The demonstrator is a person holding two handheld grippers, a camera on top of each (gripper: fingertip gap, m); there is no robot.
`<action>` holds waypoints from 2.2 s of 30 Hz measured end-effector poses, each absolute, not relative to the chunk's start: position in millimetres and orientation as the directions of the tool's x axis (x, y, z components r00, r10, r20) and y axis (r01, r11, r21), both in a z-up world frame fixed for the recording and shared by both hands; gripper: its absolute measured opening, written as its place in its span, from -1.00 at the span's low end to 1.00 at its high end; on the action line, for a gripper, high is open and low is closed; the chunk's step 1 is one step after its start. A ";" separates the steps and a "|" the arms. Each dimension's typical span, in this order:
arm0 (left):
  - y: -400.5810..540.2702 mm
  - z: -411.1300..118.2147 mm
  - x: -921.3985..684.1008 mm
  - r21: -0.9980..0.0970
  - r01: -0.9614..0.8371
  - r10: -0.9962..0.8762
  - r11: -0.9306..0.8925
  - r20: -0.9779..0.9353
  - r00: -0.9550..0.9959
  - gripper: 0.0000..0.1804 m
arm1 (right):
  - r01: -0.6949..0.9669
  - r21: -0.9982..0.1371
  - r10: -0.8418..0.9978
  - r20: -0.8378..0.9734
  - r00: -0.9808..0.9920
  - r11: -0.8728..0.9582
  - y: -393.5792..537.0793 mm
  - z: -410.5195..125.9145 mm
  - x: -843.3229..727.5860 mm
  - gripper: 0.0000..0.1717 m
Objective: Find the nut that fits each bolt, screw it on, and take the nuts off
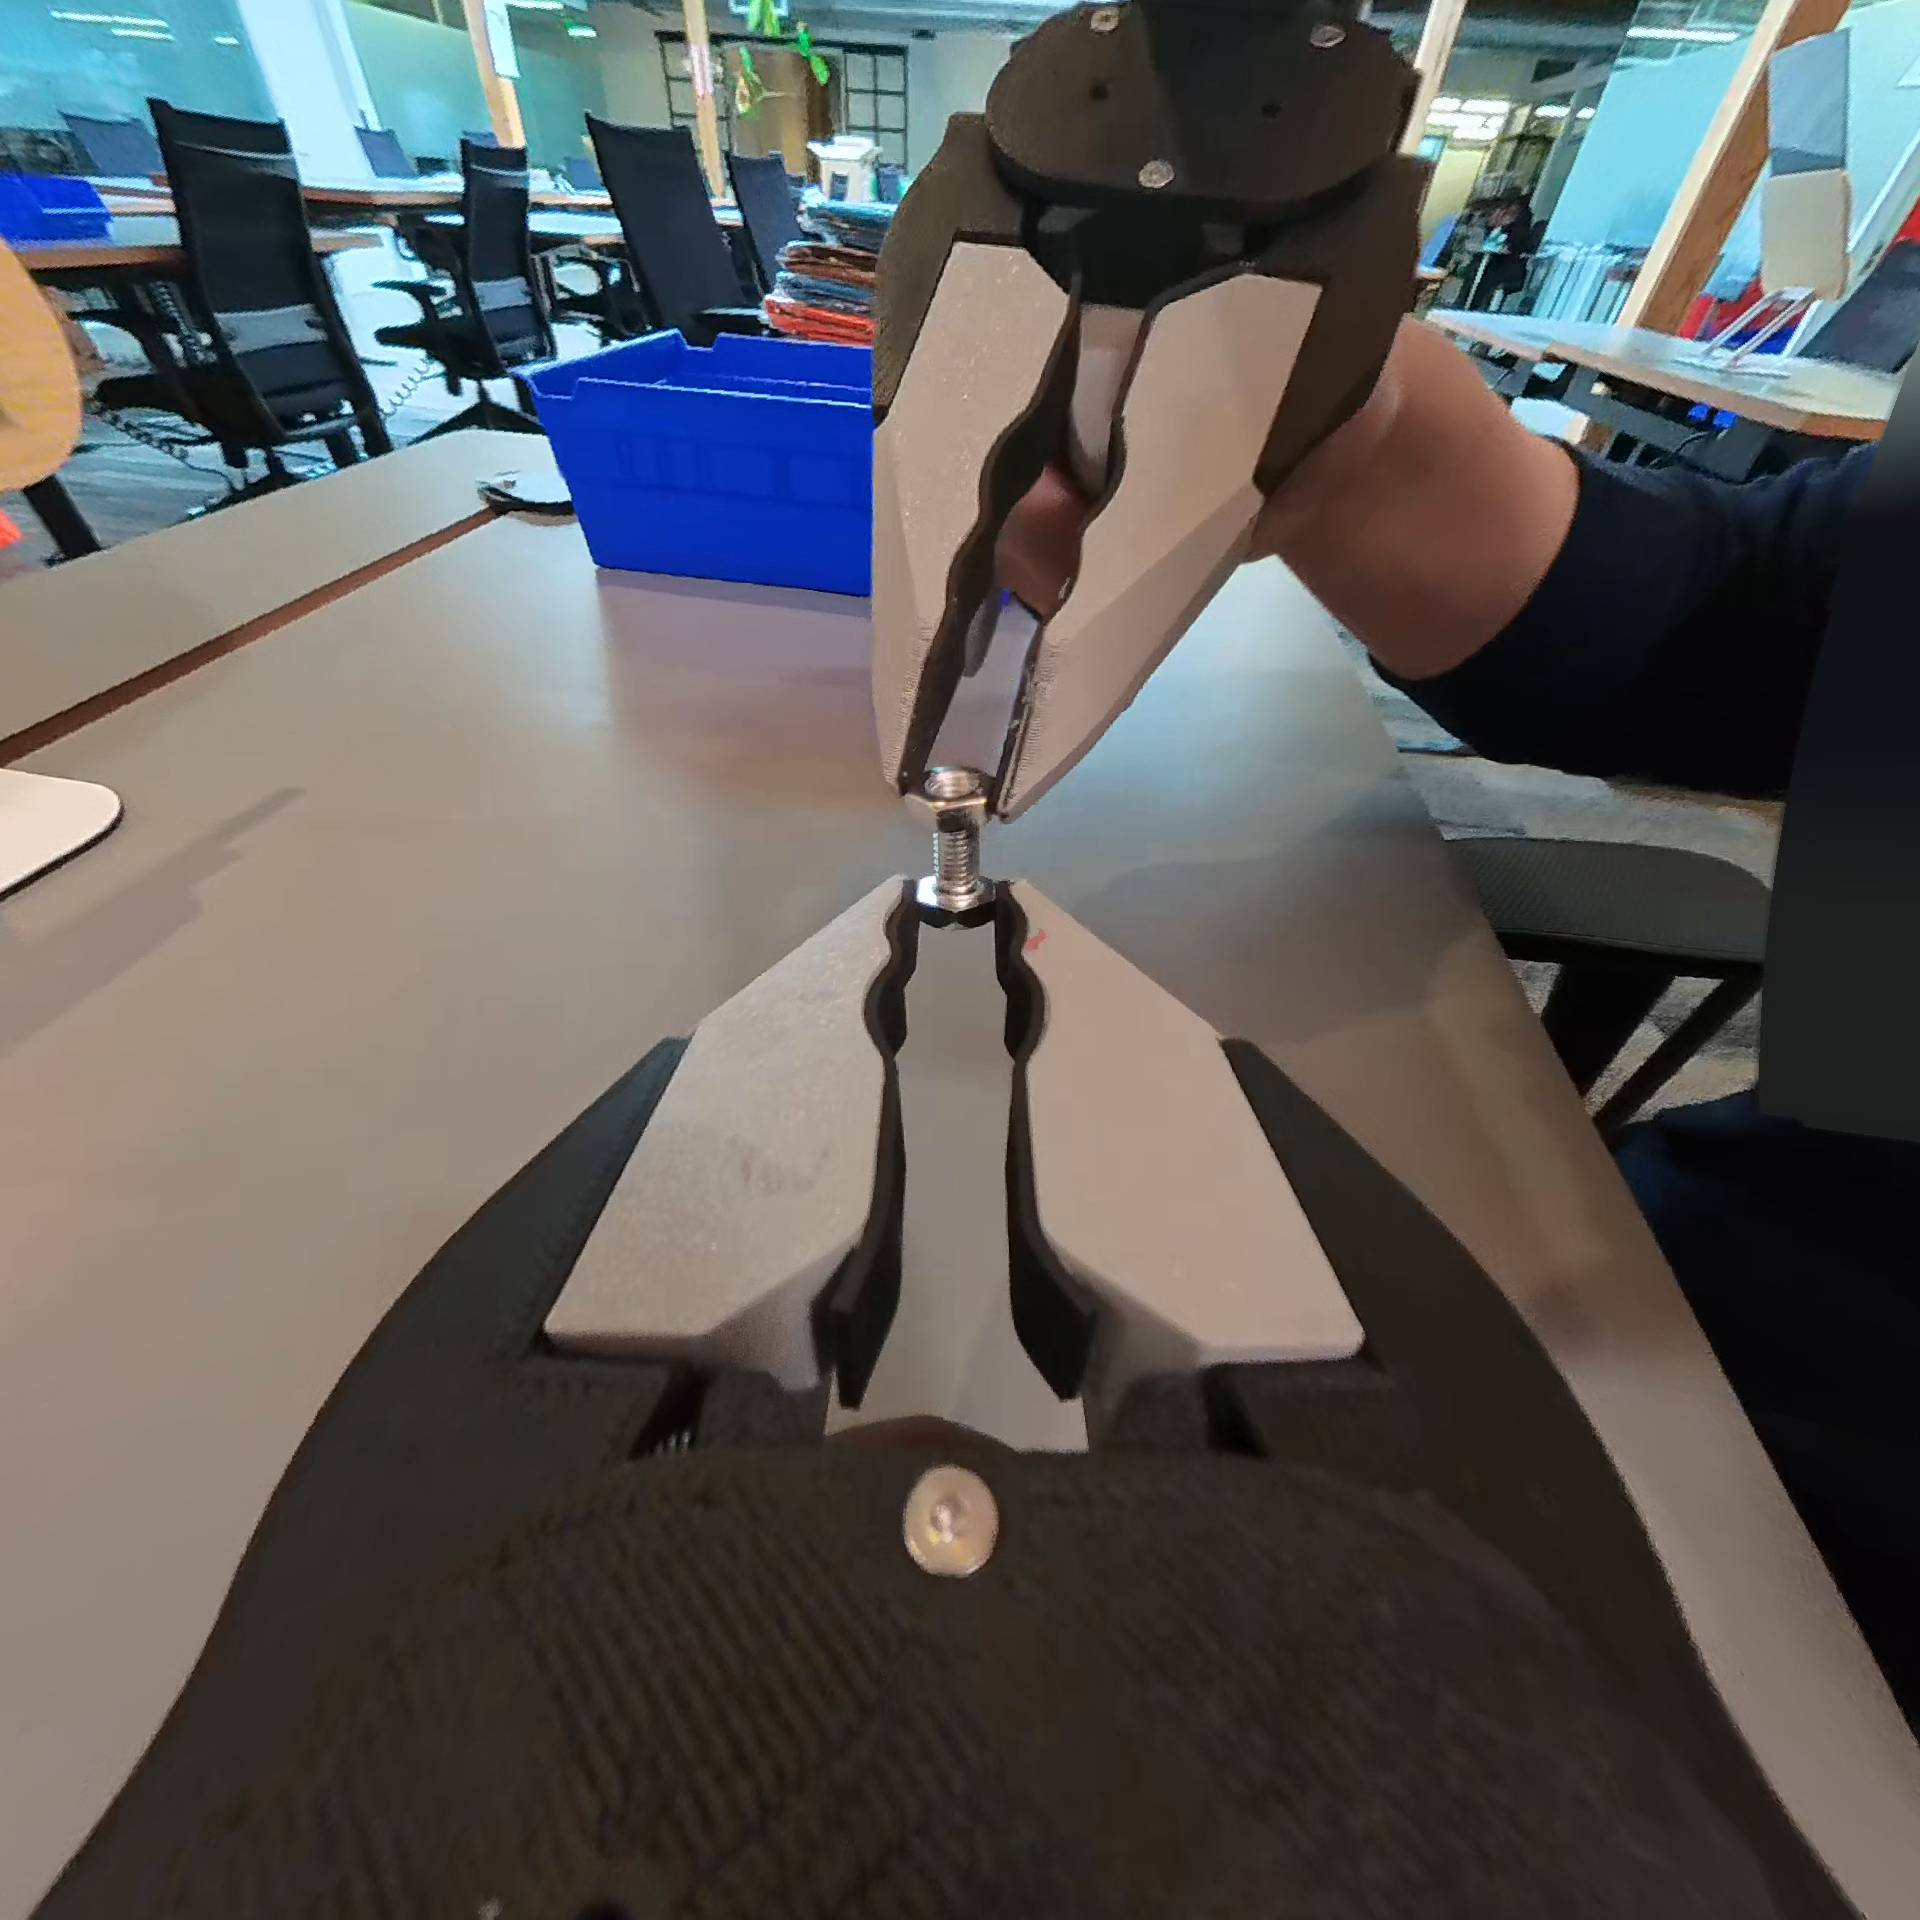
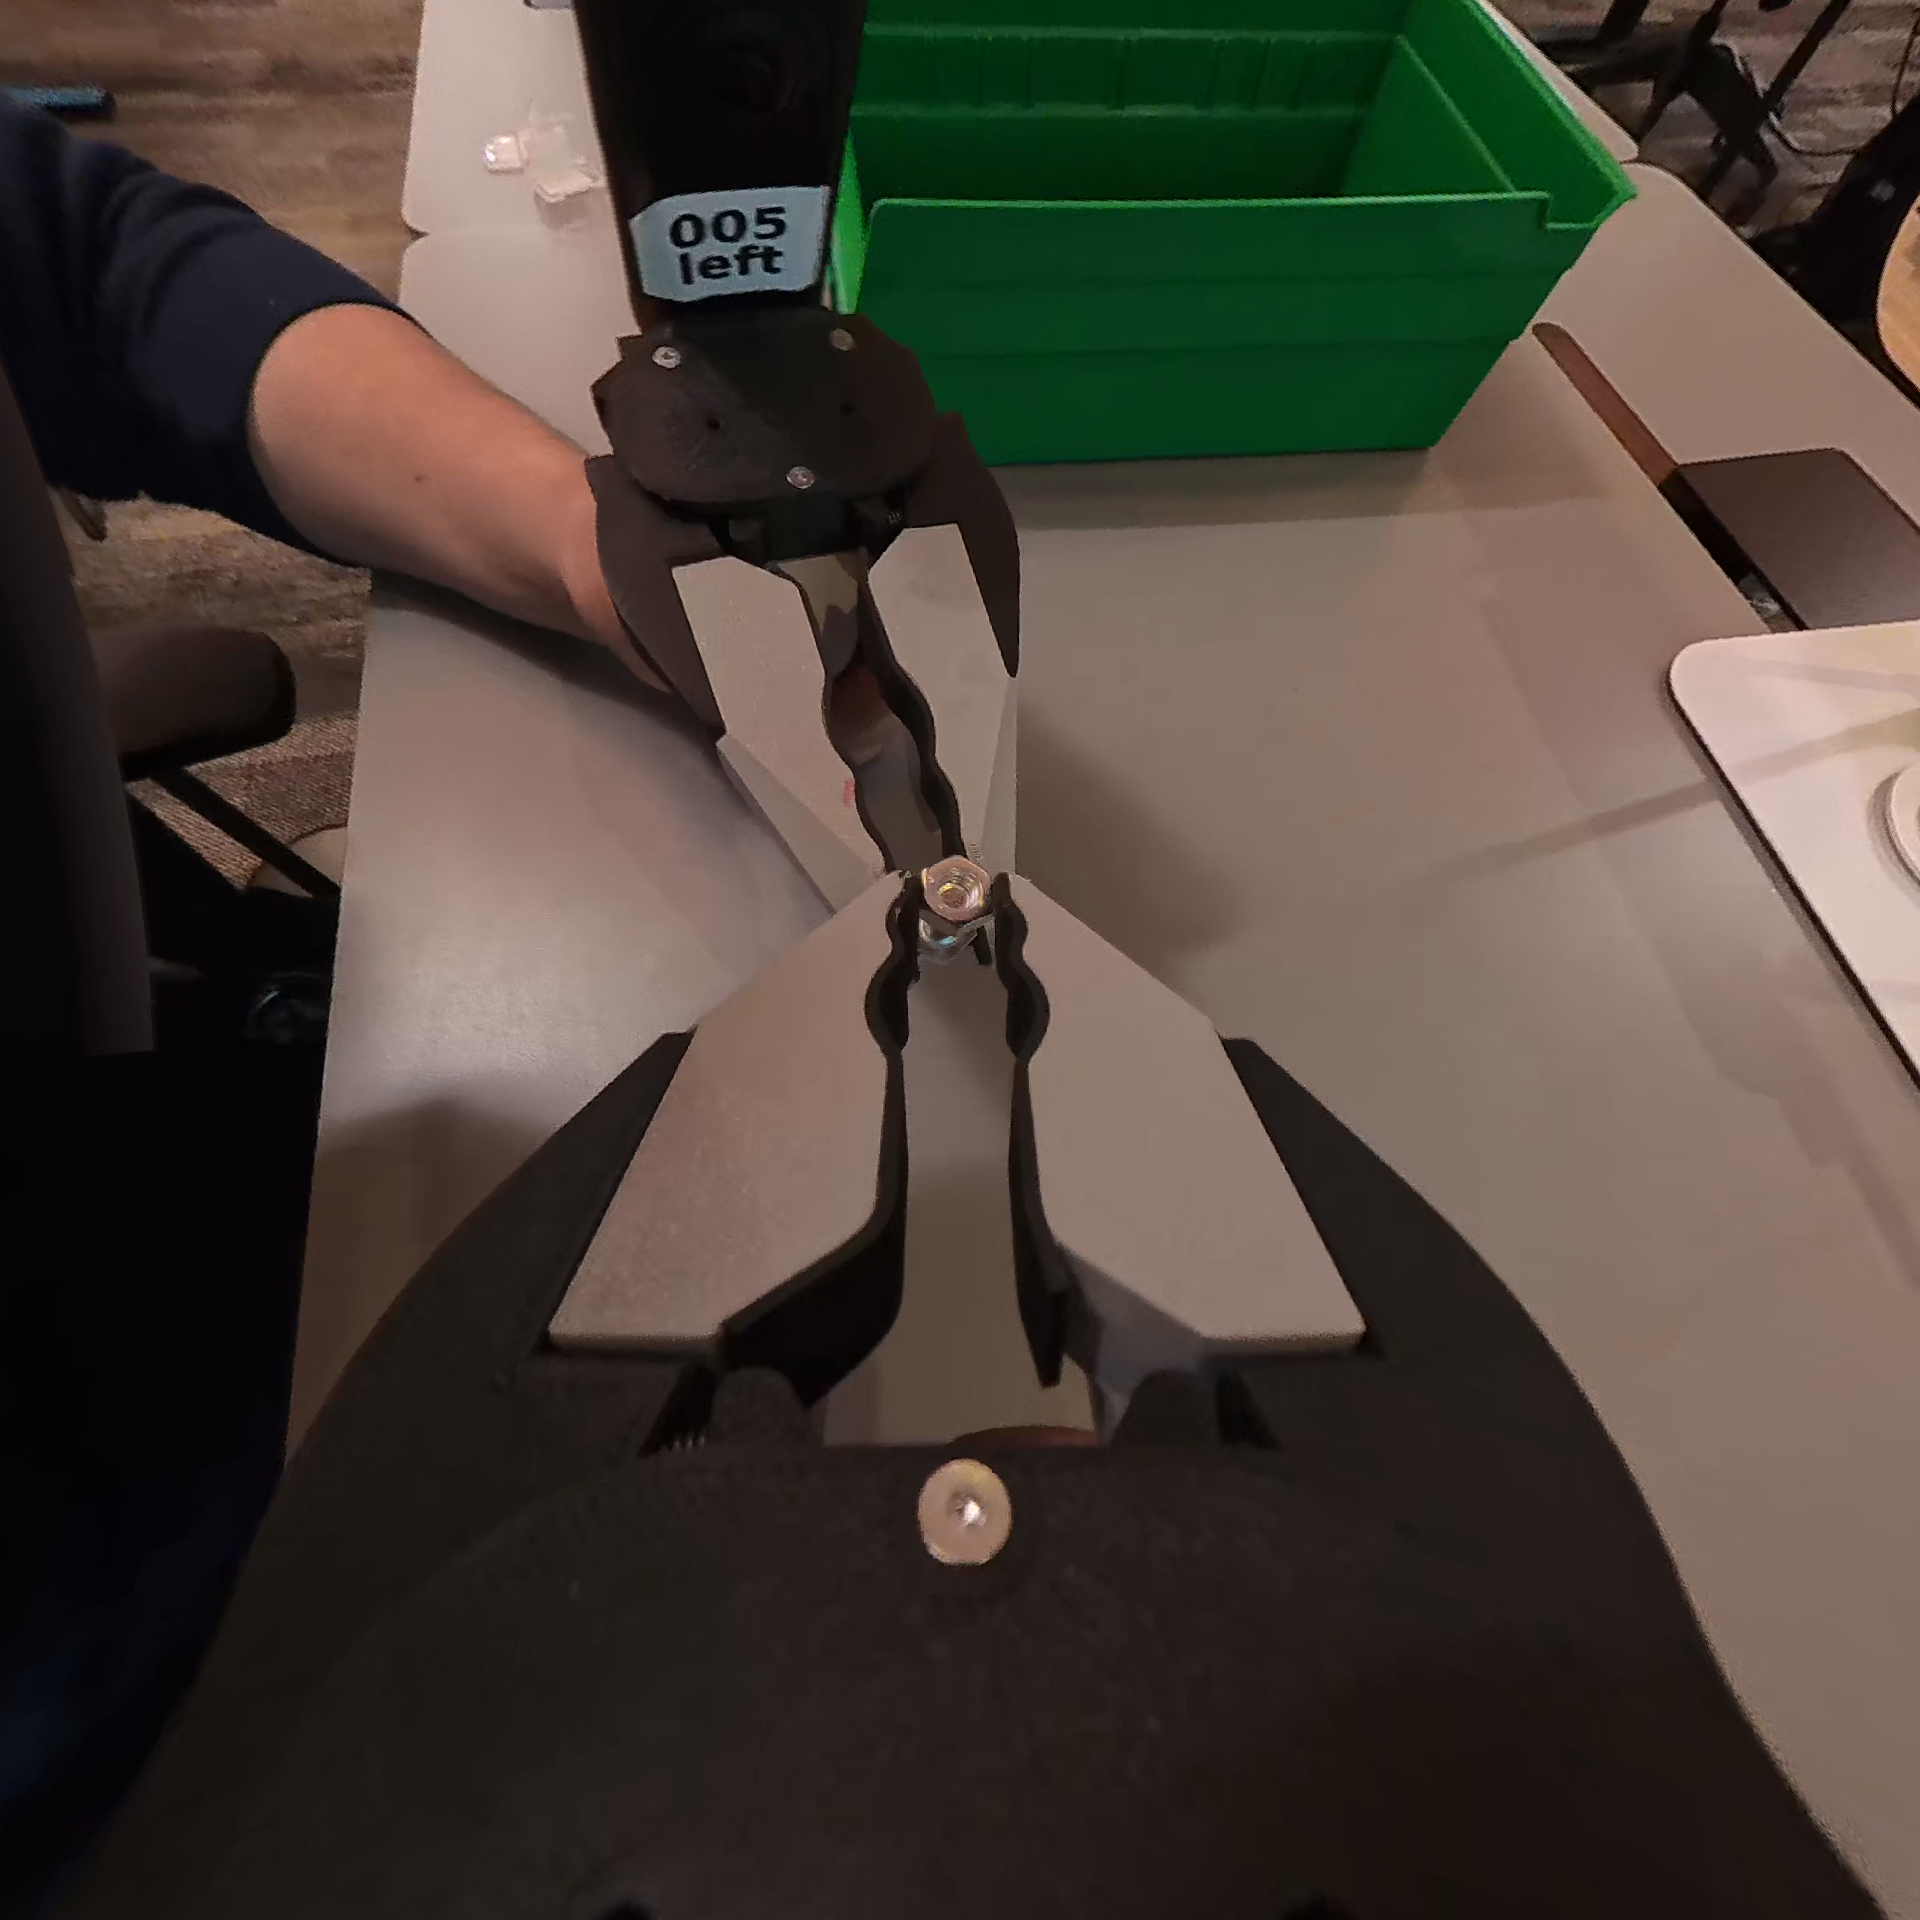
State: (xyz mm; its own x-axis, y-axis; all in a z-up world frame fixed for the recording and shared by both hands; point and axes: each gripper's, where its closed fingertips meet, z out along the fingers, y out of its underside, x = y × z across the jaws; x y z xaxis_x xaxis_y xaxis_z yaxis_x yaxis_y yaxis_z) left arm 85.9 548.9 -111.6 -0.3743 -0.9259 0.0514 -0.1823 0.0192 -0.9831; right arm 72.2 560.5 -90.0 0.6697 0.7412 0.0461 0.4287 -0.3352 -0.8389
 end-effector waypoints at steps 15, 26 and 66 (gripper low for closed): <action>556.0 -125.1 92.0 -0.967 -0.247 -0.960 0.068 0.004 -0.278 -0.86 | 0.340 -0.813 0.575 0.007 0.818 -0.473 566.8 -103.4 78.7 -0.87; 556.0 -125.0 92.5 -0.968 -0.248 -0.957 0.045 0.029 -0.288 -0.86 | 0.350 -0.823 0.569 0.040 0.821 -0.447 568.4 -100.4 79.6 -0.81; 530.9 -97.3 80.6 -0.996 -0.092 -0.880 0.007 0.037 -0.473 -0.87 | 0.080 -0.978 0.795 -0.106 0.598 -0.191 547.5 -75.8 58.1 -0.67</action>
State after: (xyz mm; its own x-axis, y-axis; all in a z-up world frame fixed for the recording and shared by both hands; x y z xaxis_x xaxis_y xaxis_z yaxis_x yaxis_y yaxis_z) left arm 80.6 530.9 -97.3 -0.4732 -0.8802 0.0373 -0.0922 0.0074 -0.9957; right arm 58.1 547.5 -75.8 0.5975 0.7949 -0.1056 0.0805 -0.1905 -0.9784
